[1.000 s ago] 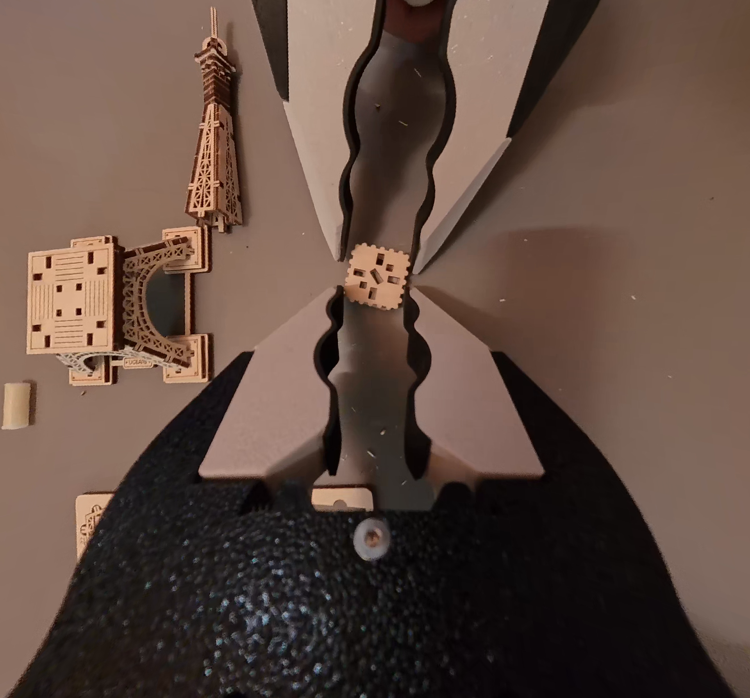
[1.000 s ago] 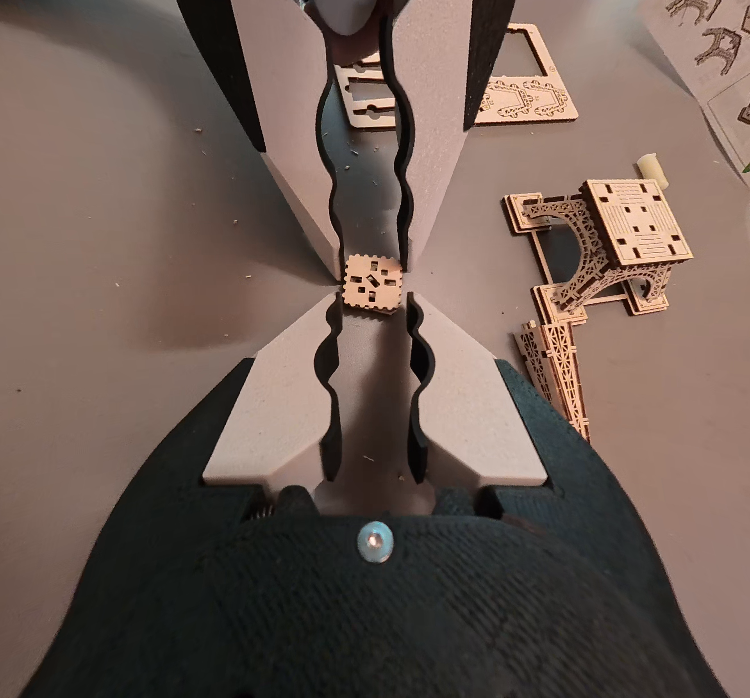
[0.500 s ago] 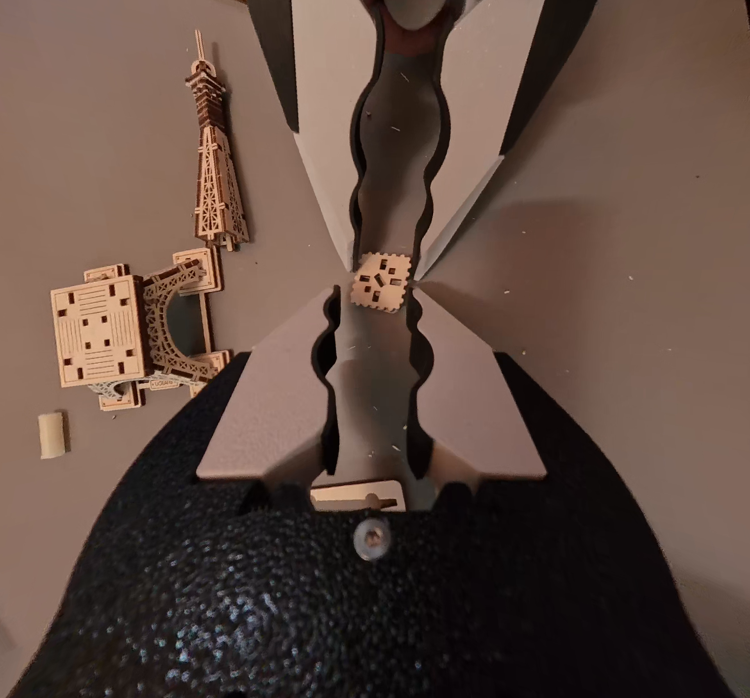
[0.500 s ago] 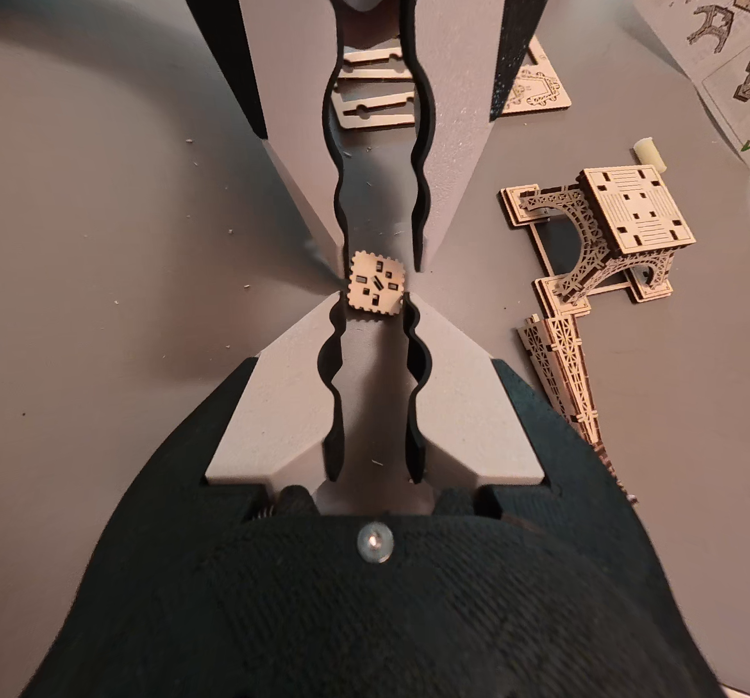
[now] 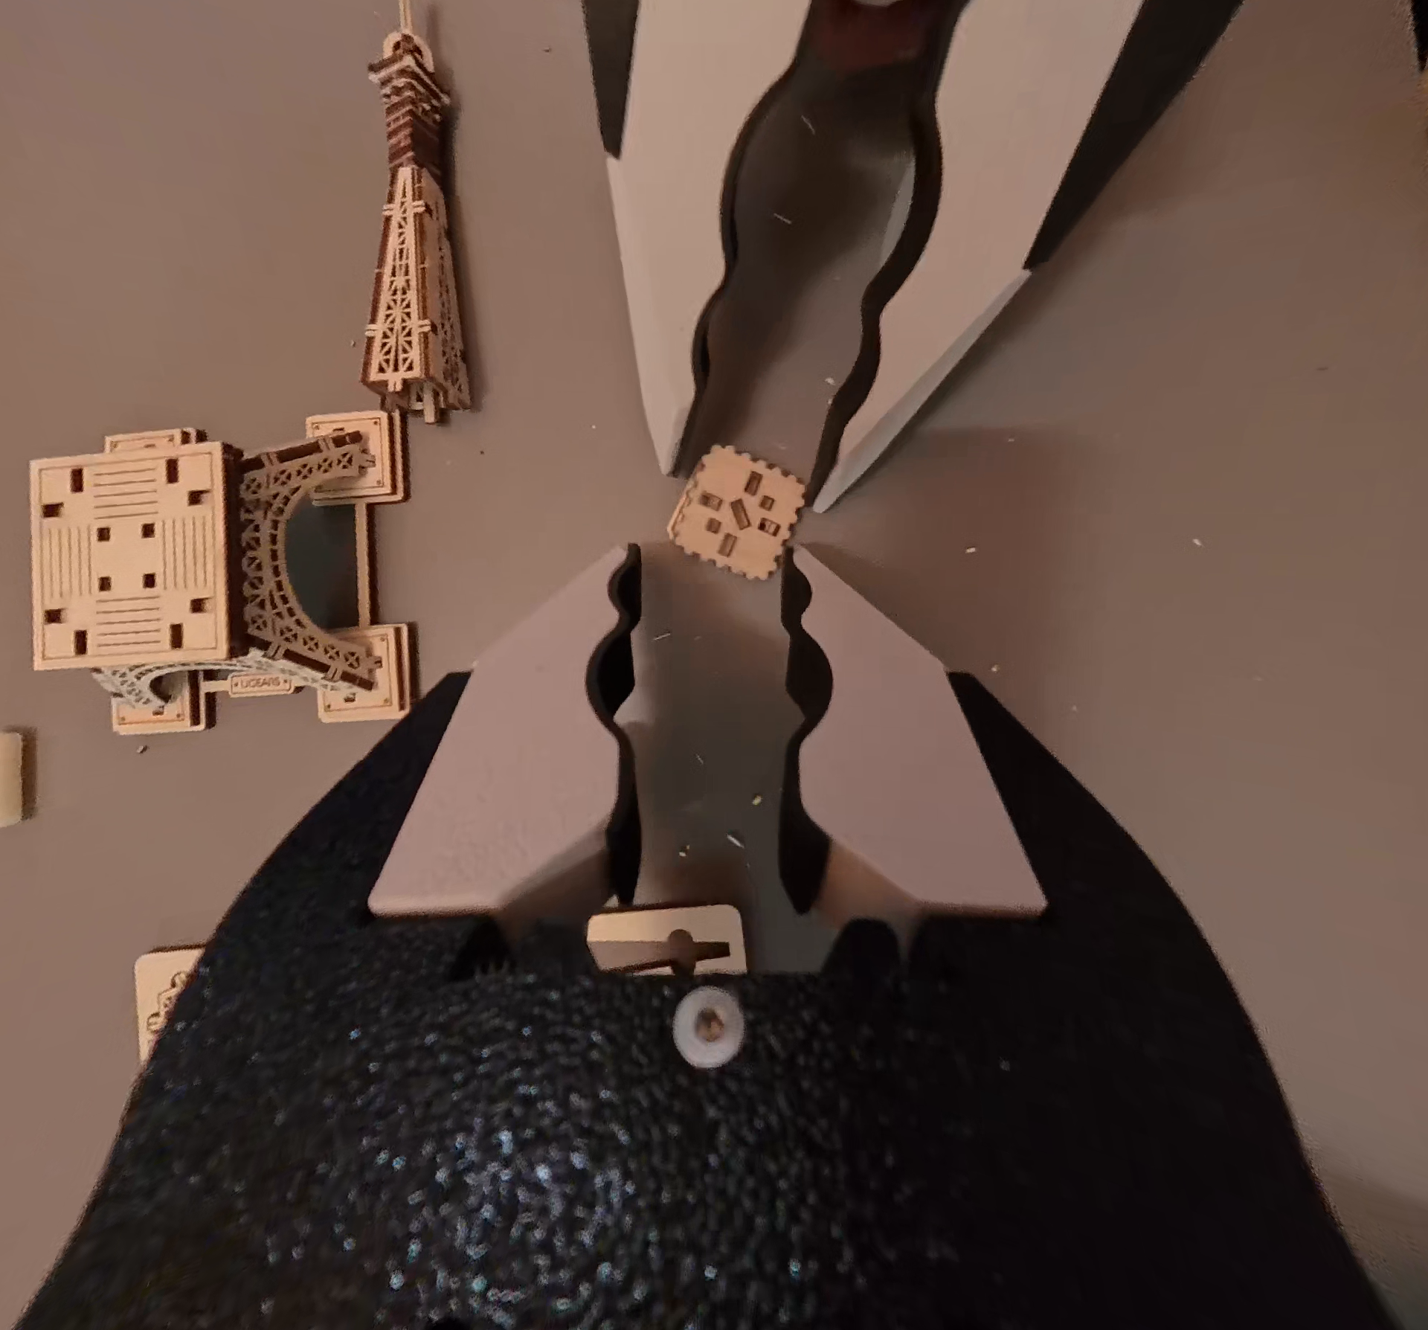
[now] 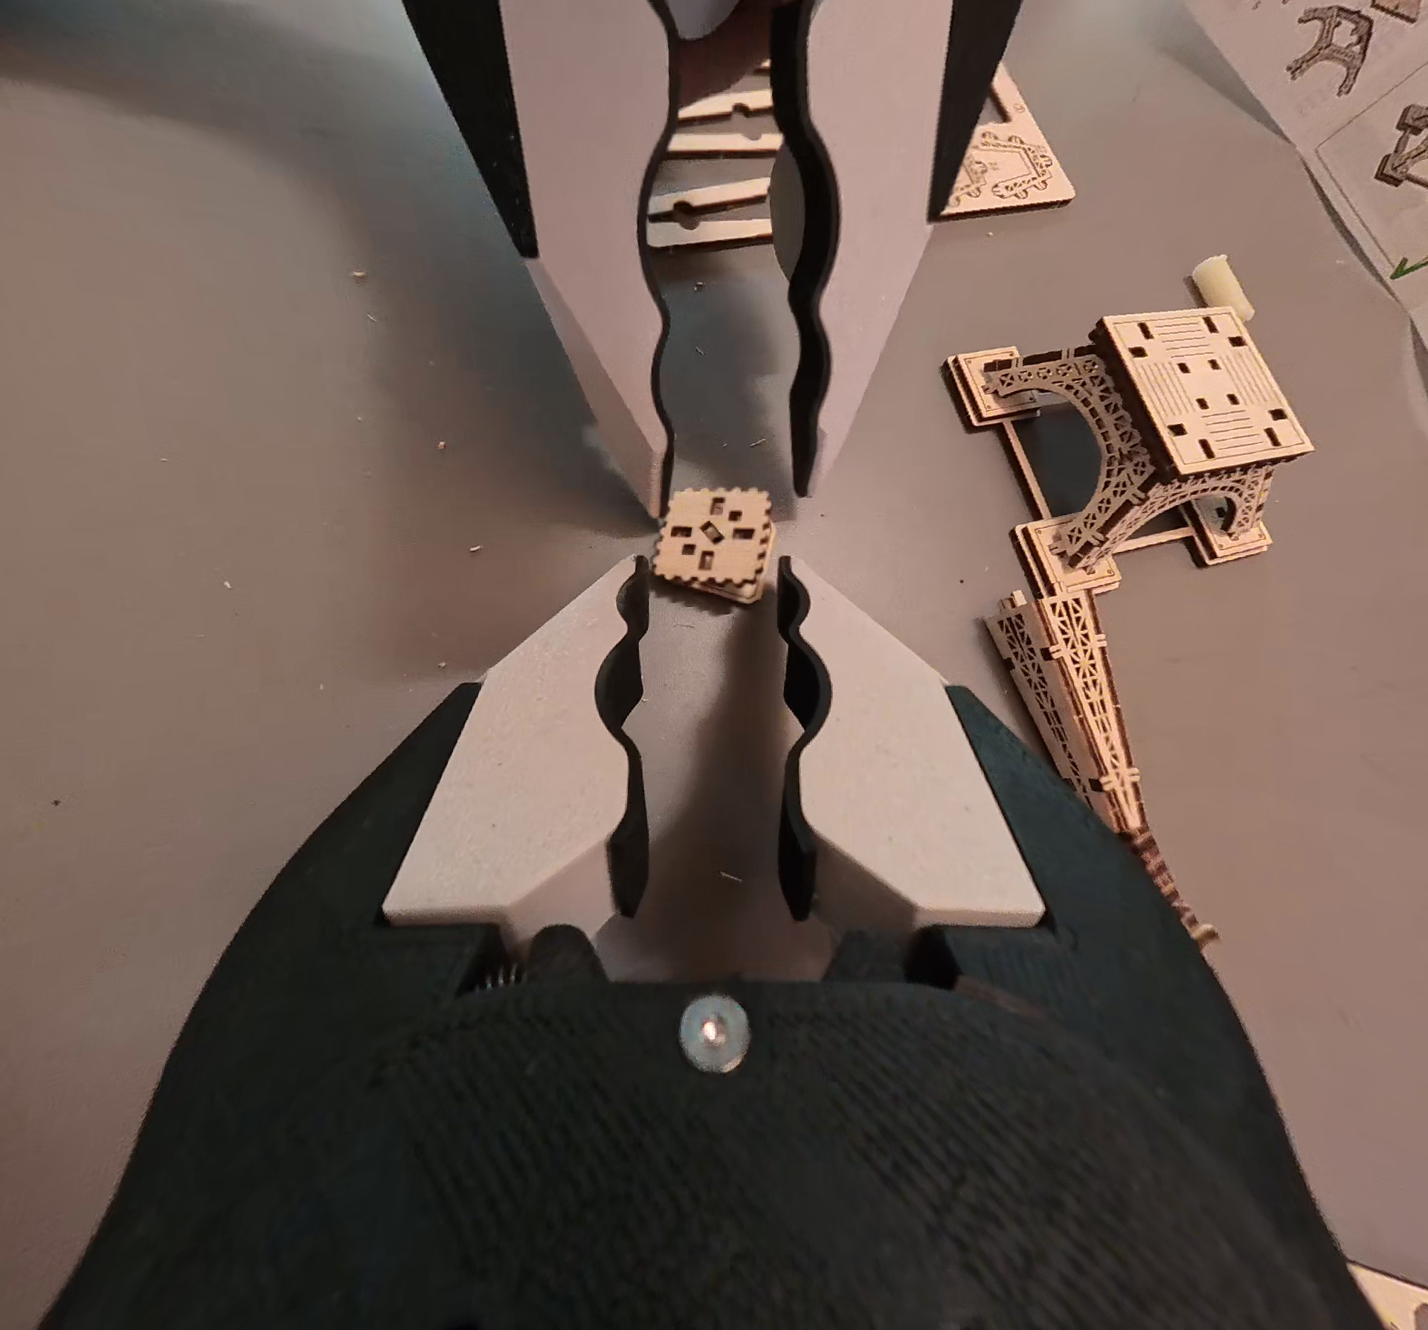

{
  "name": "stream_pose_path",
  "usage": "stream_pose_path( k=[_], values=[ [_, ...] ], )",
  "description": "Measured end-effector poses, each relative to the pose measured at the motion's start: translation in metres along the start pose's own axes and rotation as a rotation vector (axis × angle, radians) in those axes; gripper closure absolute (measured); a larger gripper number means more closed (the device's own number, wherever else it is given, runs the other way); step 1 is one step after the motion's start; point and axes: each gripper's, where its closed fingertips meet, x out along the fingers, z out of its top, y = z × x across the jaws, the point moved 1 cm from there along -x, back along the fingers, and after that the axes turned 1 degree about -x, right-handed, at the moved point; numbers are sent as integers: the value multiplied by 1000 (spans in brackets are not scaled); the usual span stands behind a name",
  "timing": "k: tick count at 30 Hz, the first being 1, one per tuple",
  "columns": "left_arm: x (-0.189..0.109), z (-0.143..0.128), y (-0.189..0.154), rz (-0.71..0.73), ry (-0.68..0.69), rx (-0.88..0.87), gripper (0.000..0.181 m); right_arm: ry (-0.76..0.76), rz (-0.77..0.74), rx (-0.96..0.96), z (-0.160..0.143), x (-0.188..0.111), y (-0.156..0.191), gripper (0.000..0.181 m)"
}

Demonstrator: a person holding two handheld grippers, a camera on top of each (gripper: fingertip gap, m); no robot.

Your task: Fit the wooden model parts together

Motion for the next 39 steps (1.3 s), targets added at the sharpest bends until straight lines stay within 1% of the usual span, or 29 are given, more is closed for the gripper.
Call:
stream_pose_path(
  k=[6,8,10,16,21,27,32,34,39],
  values=[
    [1,1,-2,9,15,50,145,-20,6,29,2,1,-1,150],
    [1,1,1,22,26,62,152,-9,1,22,1,2,-1,150],
    [0,2,3,33,24,72,154,-8,-14,23,1,3,-2,151],
    [-4,7,5,53,-7,73,153,6,-22,56,-2,2,-3,154],
    [-1,1,3,44,10,57,153,6,-17,49,-1,4,-2,153],
    [0,1,-1,35,-1,51,153,5,-12,40,-1,4,-2,153],
    [0,1,0,56,-4,50,153,10,-6,27,-1,3,-2,150],
    [-3,2,2,74,-28,32,152,19,-5,18,-2,1,-2,144],
    [-16,11,5,114,-183,-49,152,13,10,29,-3,-6,-7,139]
  ],
)
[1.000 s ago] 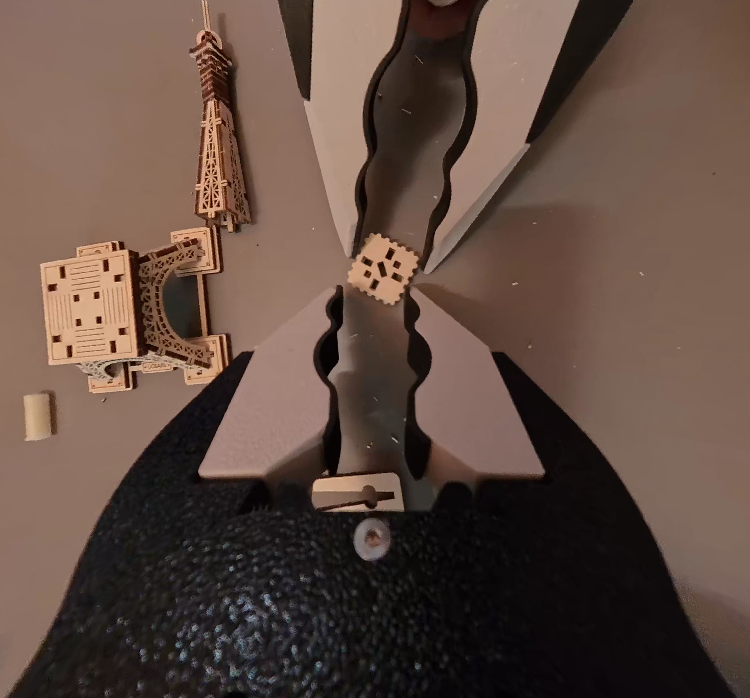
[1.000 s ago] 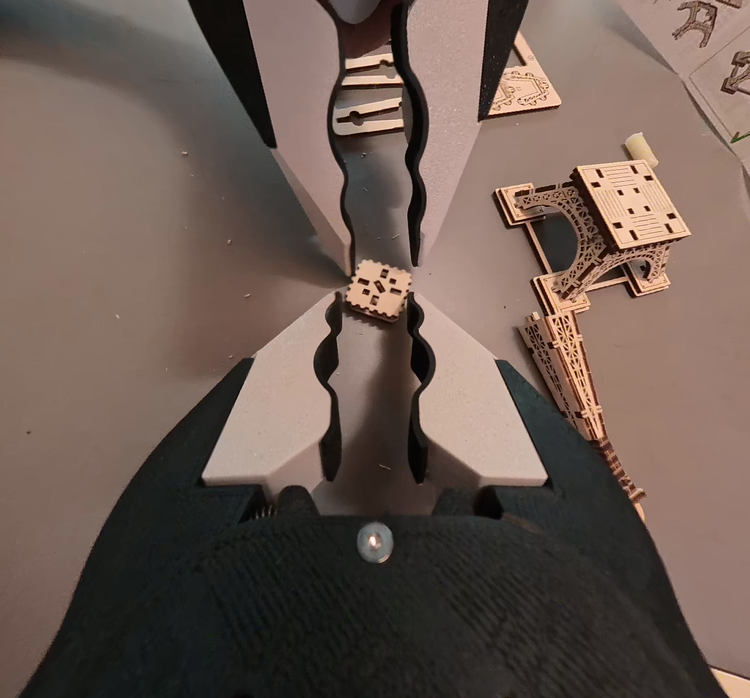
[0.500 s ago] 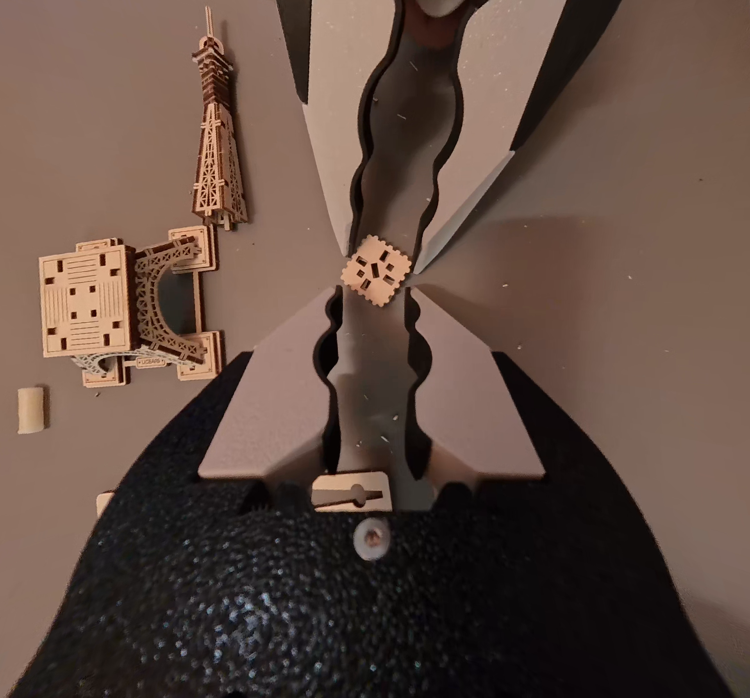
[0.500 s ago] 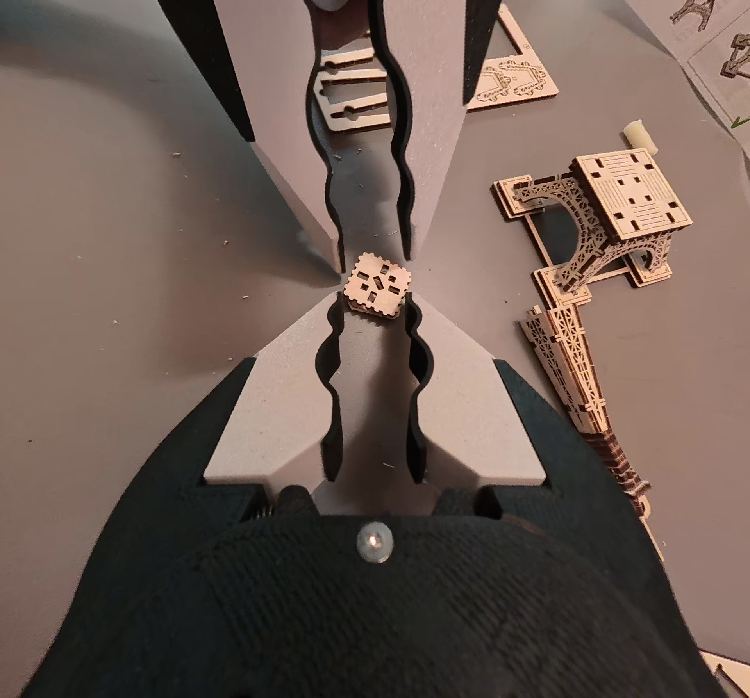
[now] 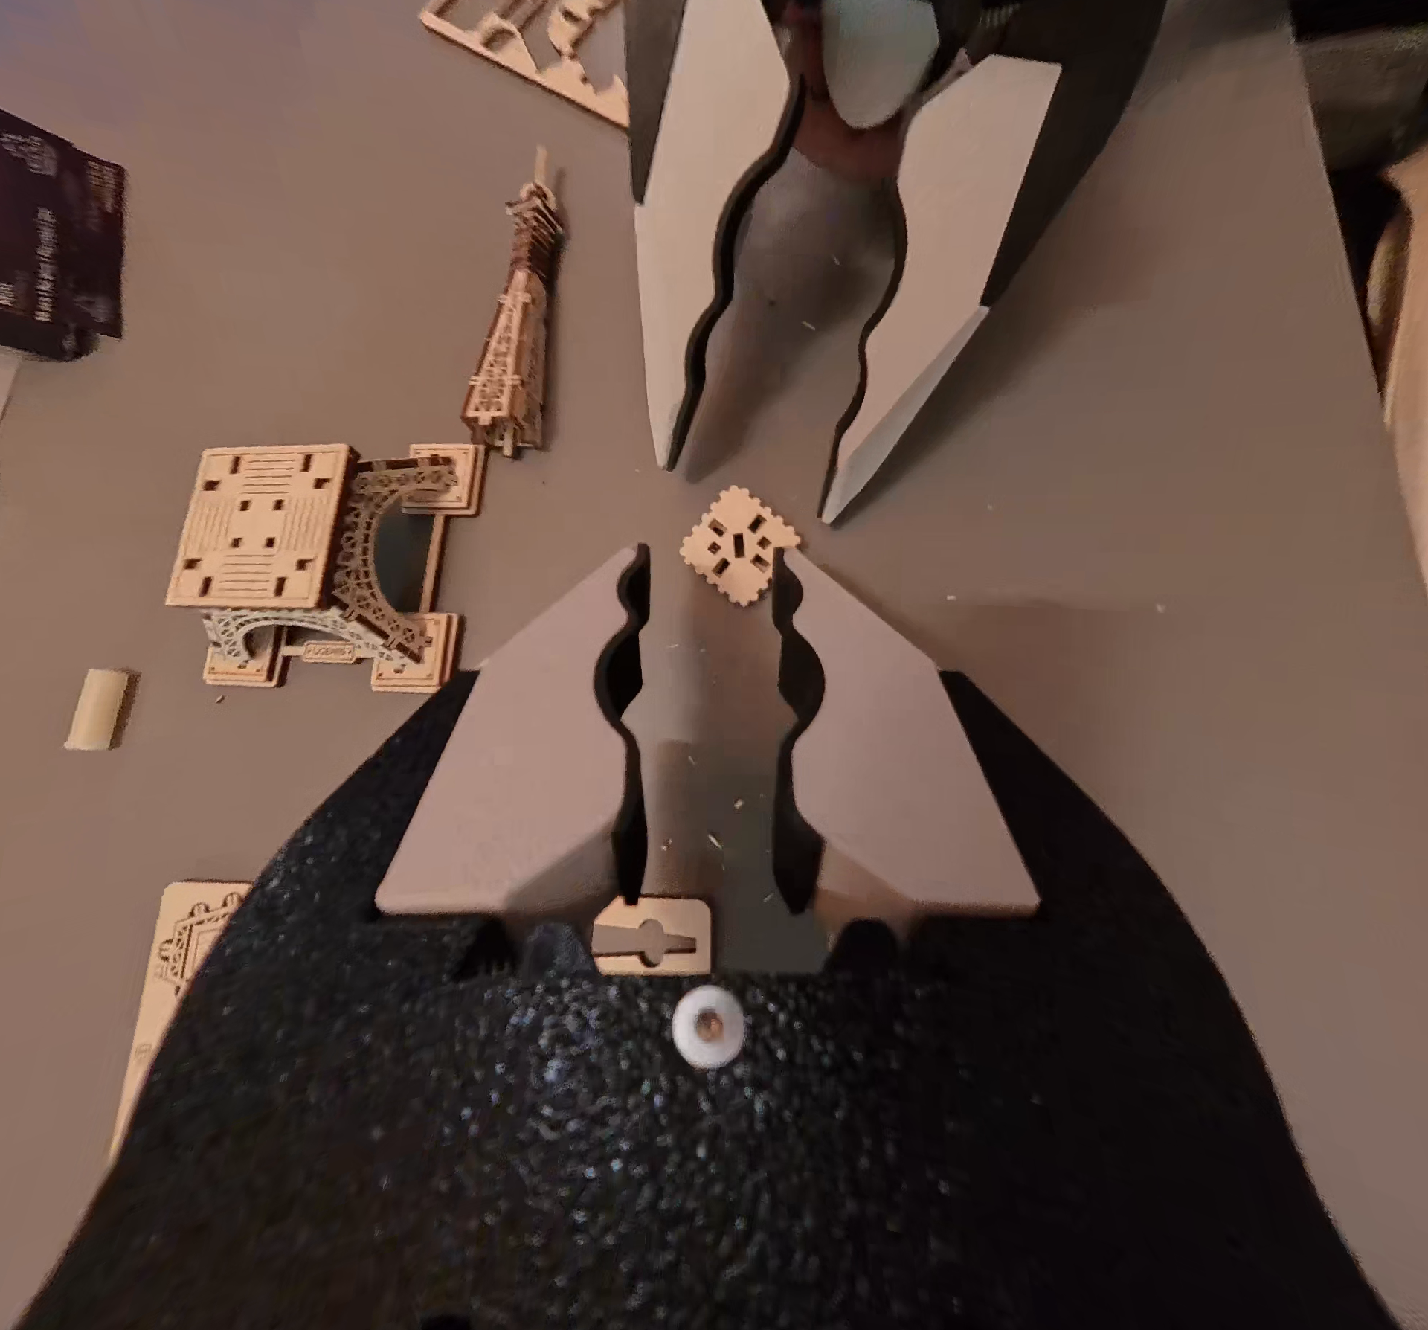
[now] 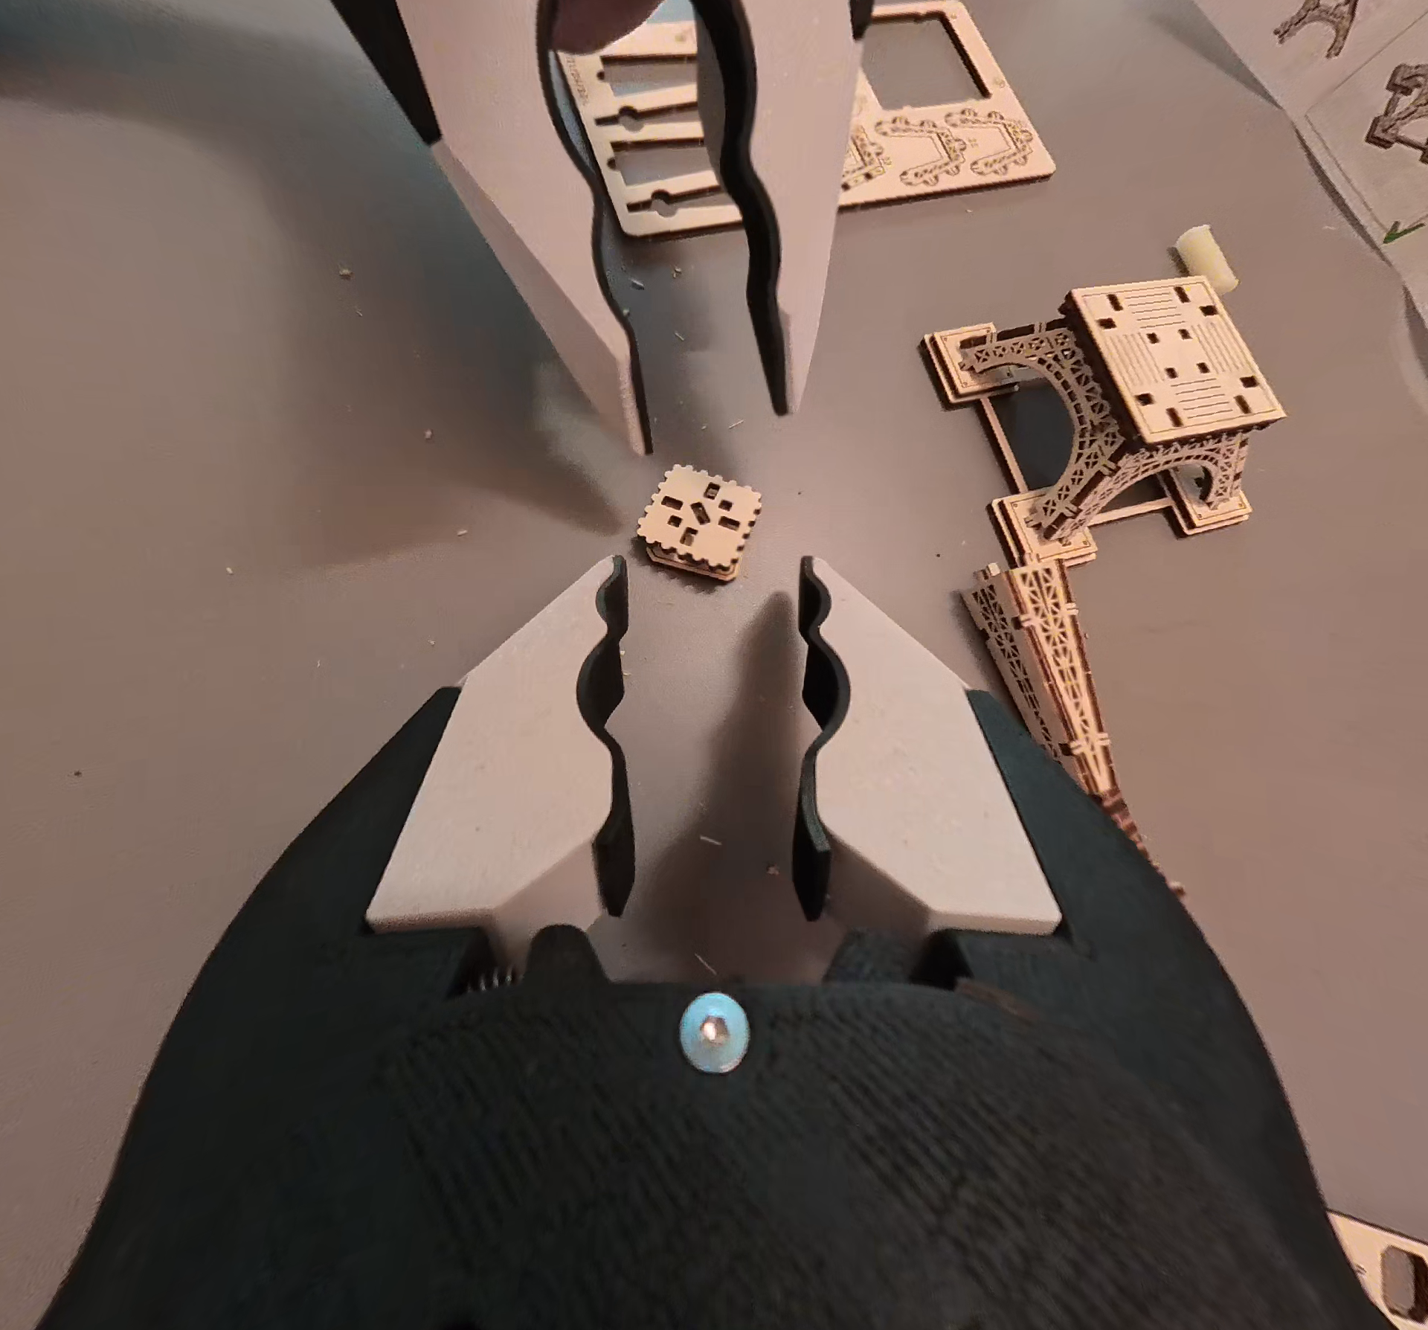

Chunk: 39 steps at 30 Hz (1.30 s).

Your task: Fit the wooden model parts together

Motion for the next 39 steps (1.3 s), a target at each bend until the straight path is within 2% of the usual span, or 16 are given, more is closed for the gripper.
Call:
stream_pose_path(
  k=[7,13,15,17,21,24,29,39],
  values=[
    [-10,17,24,241,-254,-160,149,-86,-49,59,6,-19,-25,126],
    [-25,9,58,591,-319,-267,120,-152,-243,117,-1,-35,-68,84],
    [-30,3,69,693,-298,-266,99,-176,-301,136,-1,-41,-79,75],
    [-36,-3,80,795,-260,-269,83,-215,-361,152,0,-46,-89,73],
    [-49,-13,101,1013,-190,-244,67,-243,-455,142,0,-48,-100,62],
    [-62,-14,107,1155,-142,-149,63,-255,-511,120,0,-52,-108,66],
    [-78,-16,103,1288,-133,-84,63,-240,-536,117,-1,-51,-110,71],
    [-92,-14,97,1439,-109,49,59,-148,-468,159,-11,-37,-110,74]
  ],
)
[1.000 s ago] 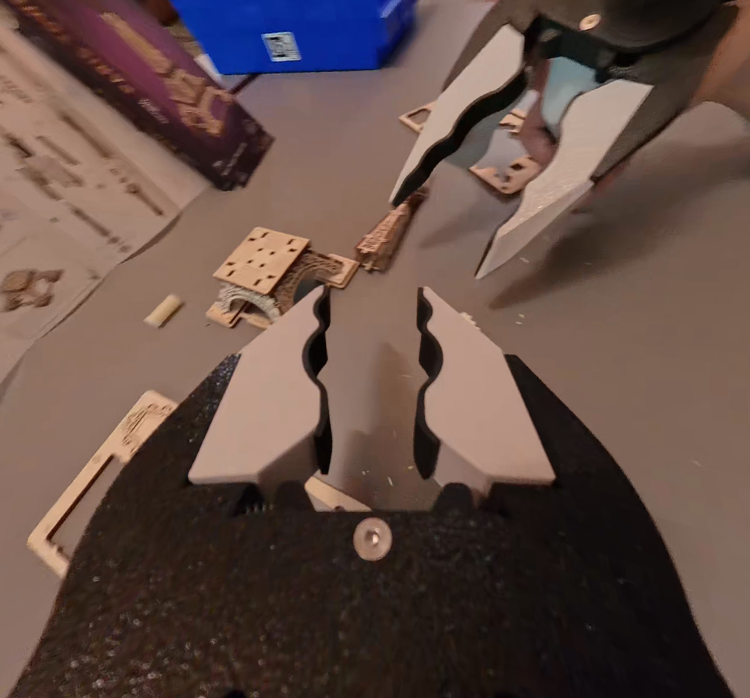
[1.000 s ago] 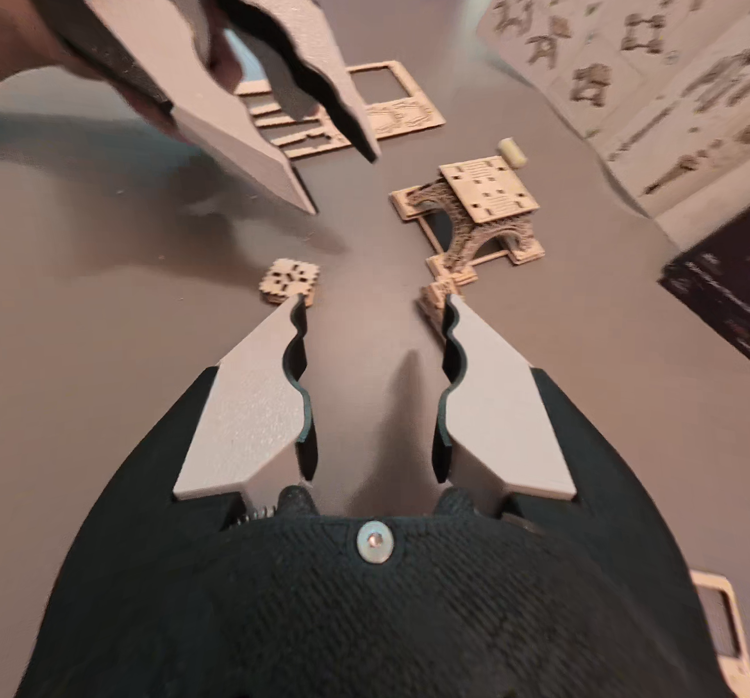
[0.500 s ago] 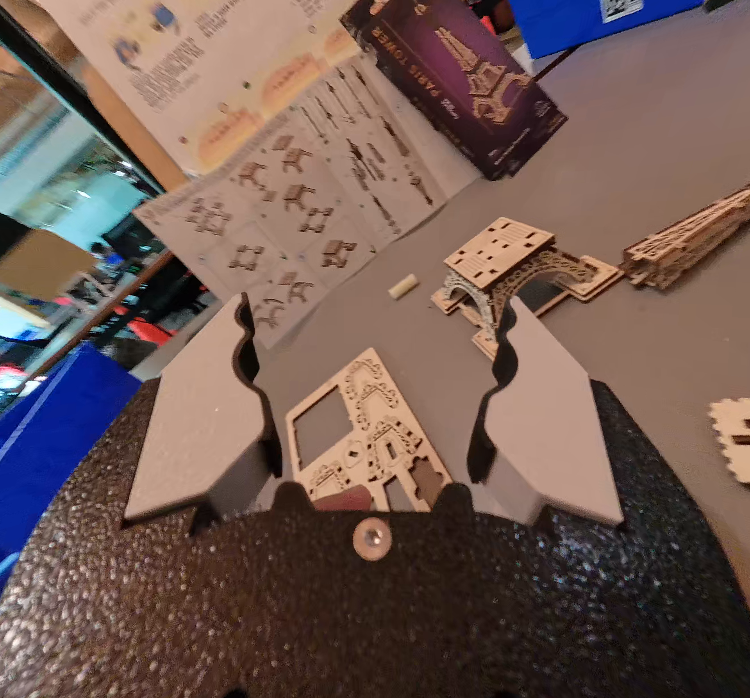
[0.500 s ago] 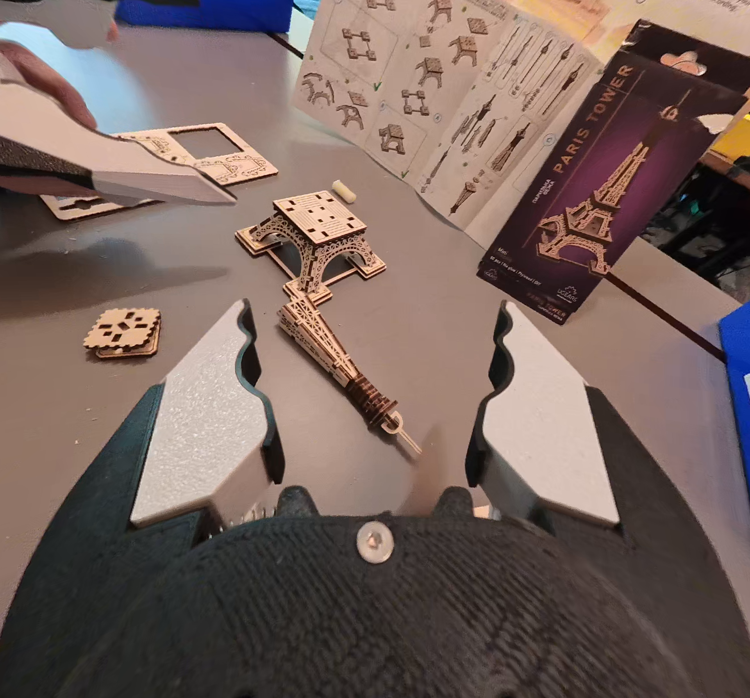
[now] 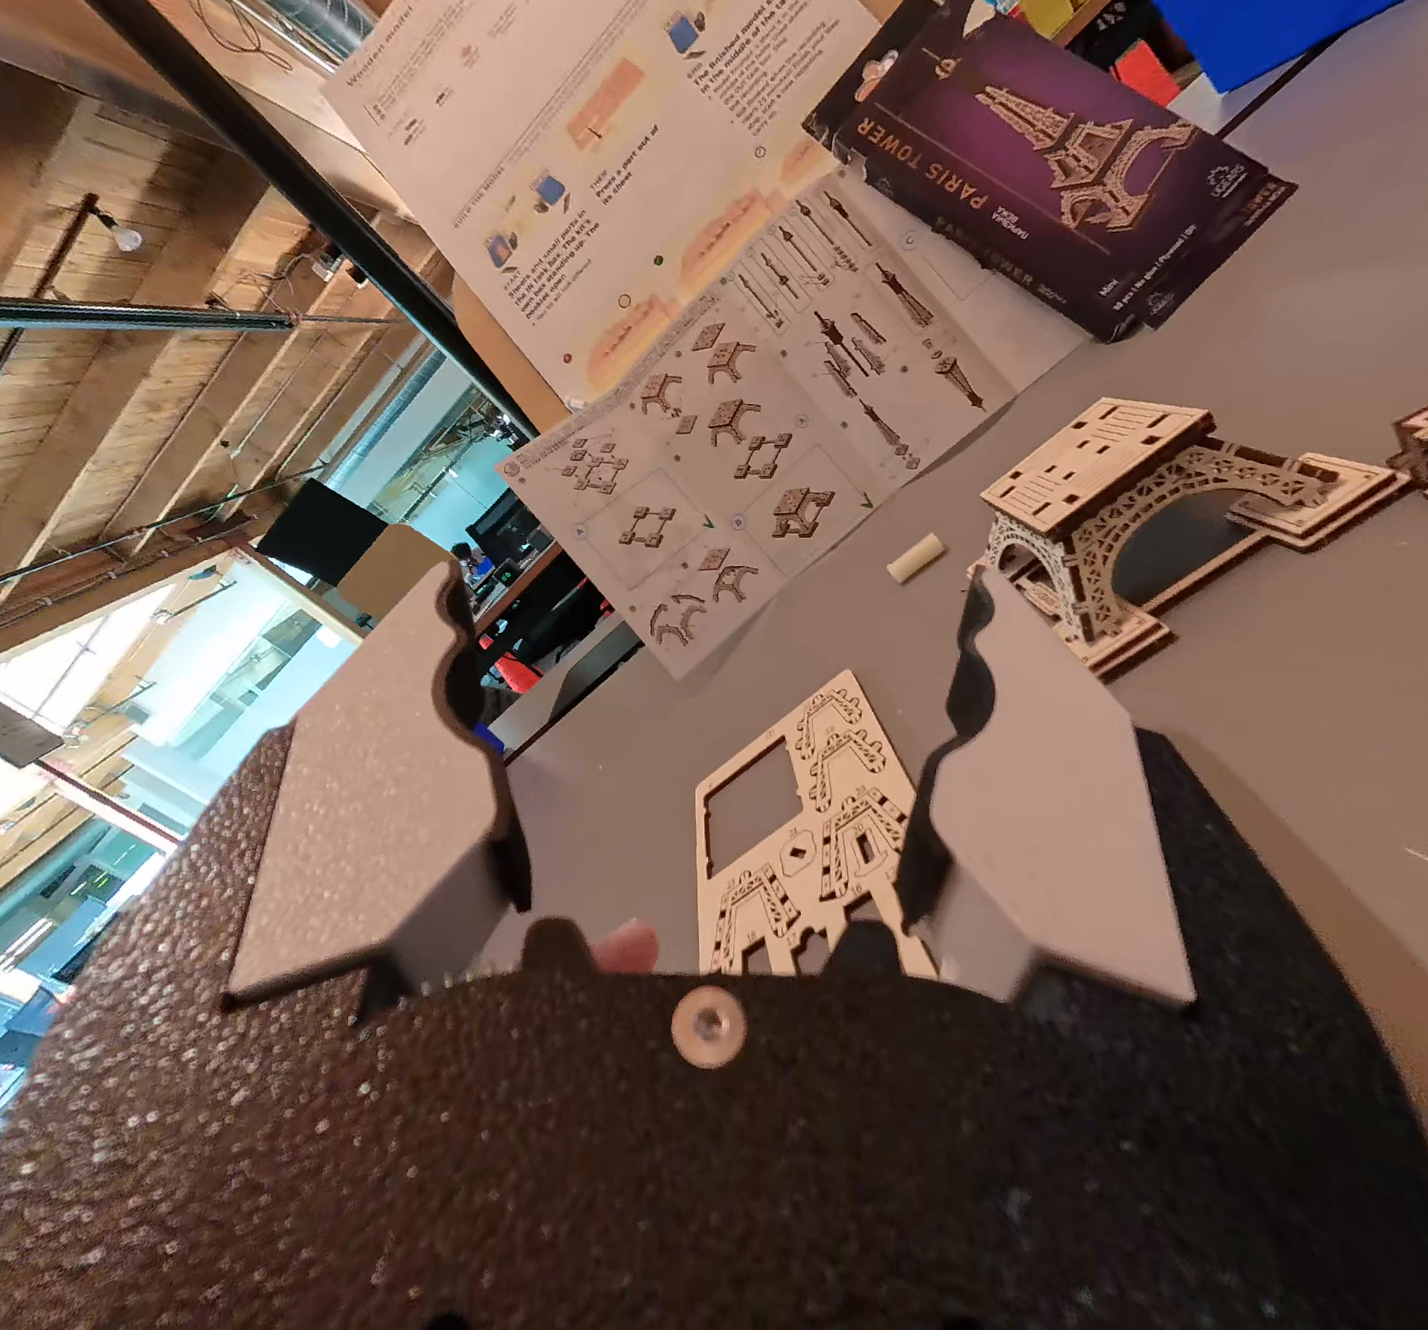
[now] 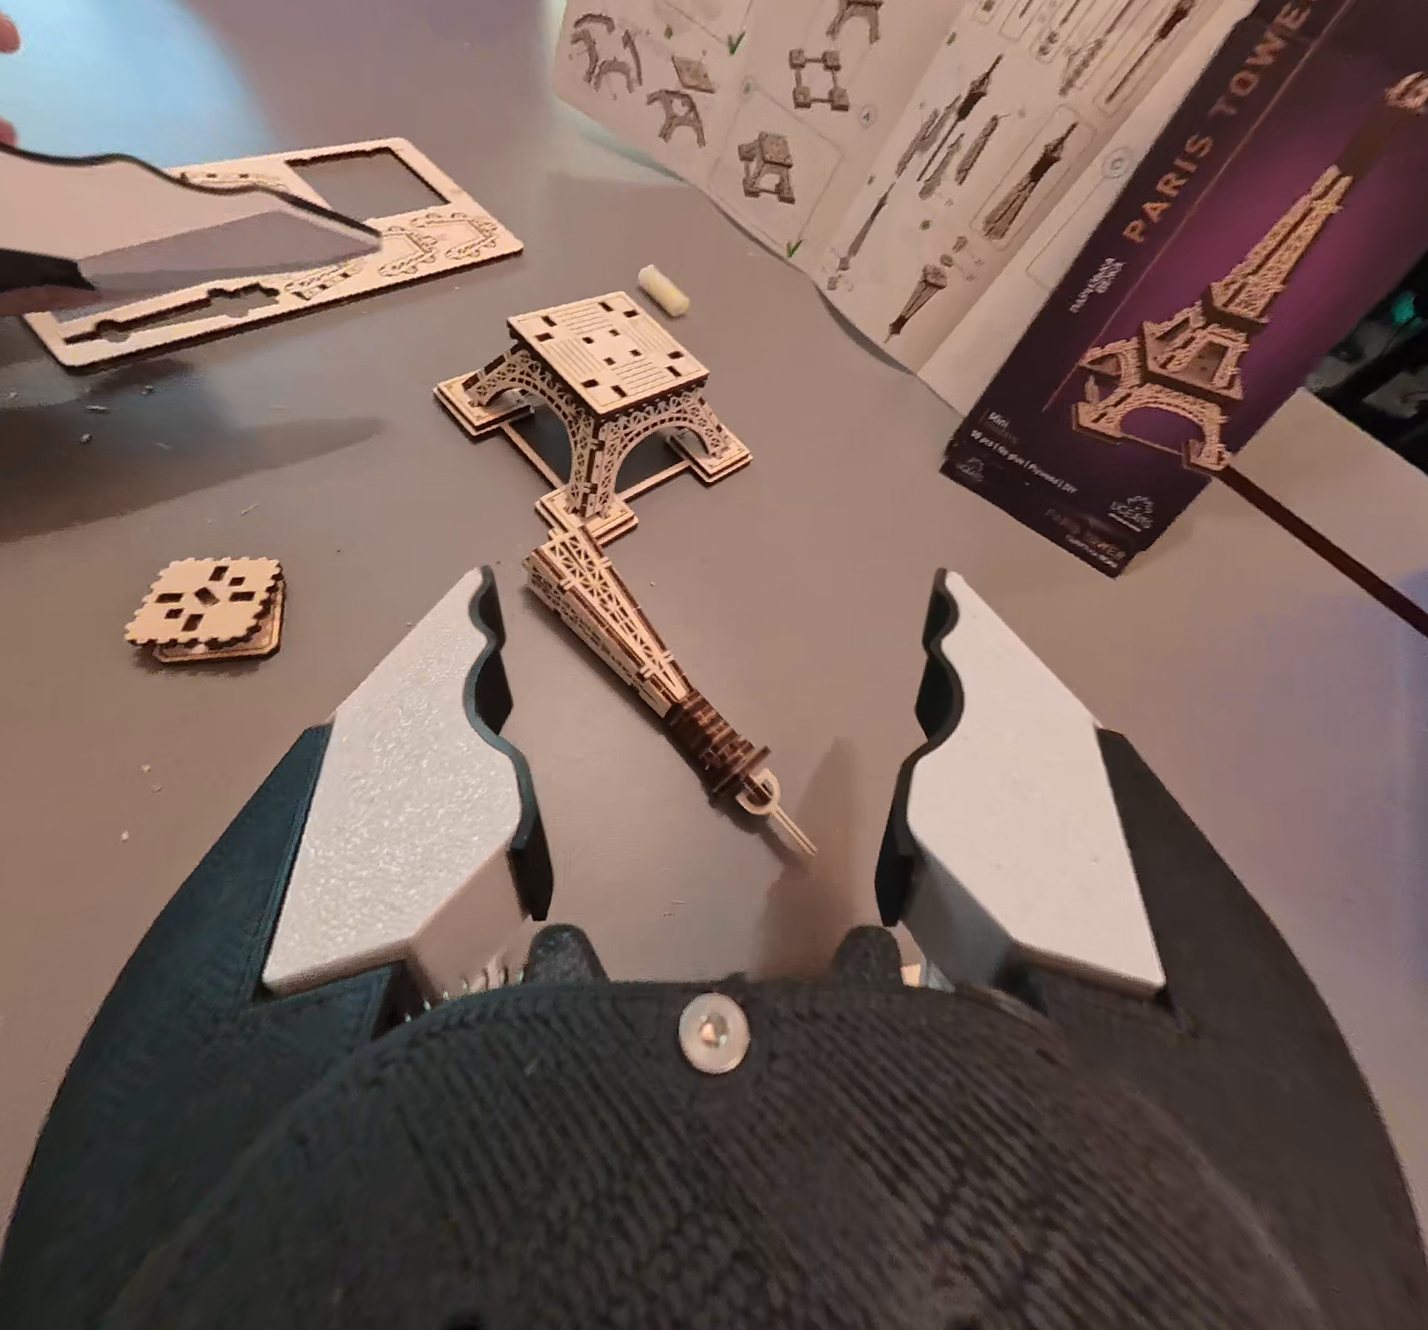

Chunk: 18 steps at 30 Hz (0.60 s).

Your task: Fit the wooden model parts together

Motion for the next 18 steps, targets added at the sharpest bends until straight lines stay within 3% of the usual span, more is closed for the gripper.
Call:
stream_pose_path(
  k=[10,18],
  values=[
    [1,-7,-6,7,45,37,59,-30,-38,94,2,-4,-14,72],
    [4,-13,2,56,72,4,60,57,2,161,-9,6,-15,70]
  ],
)
